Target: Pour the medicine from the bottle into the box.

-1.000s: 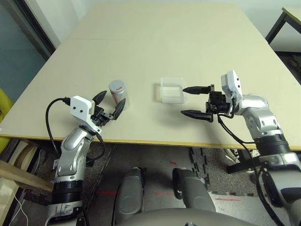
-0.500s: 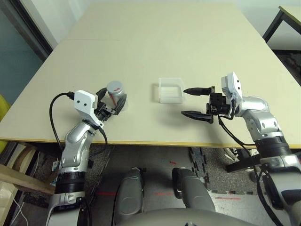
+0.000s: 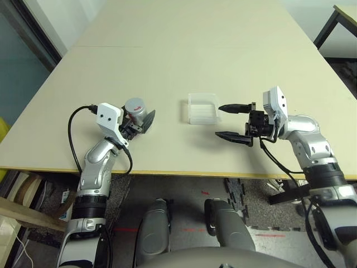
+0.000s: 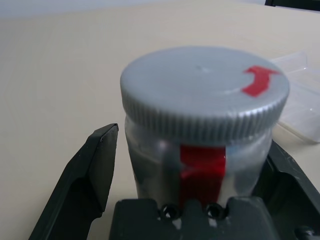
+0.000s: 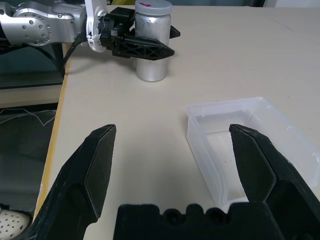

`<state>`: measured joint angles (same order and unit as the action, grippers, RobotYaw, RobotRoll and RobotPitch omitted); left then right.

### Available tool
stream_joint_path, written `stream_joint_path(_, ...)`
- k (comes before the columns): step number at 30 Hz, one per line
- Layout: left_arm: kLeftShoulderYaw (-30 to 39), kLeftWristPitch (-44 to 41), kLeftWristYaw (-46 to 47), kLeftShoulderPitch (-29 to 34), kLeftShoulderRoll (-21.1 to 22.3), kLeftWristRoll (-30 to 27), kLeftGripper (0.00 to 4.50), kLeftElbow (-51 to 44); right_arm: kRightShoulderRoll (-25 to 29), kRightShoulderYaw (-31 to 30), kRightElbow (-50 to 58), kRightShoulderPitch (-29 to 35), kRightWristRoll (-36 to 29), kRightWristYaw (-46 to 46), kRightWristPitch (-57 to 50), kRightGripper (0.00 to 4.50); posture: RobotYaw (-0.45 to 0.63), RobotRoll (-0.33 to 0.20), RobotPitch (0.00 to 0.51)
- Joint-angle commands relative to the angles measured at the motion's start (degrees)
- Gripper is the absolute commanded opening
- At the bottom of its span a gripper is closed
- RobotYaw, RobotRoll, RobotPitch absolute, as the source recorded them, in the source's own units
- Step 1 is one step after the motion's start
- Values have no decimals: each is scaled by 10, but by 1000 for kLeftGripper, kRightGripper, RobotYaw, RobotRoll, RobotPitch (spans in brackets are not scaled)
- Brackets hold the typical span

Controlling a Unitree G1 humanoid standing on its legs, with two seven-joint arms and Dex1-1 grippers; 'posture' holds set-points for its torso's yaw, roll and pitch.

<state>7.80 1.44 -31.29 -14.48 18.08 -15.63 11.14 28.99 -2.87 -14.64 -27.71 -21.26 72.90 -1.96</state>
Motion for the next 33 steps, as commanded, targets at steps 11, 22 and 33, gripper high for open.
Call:
stream_joint_path(11, -13, 15, -1, -7, -8, 11, 4478, 25, 8, 0, 11, 14, 7, -4, 8, 4500, -44, 0, 133)
stream_joint_path(22, -16, 25, 2, -16, -10, 15, 4478, 43, 9, -2, 16, 19, 7, -8, 7, 4500, -48, 0, 135)
stream_joint_path(33, -15, 35, 3, -24, -11, 18, 2598, 54, 10, -3, 21, 24, 6, -10, 6, 4500, -53, 0, 140)
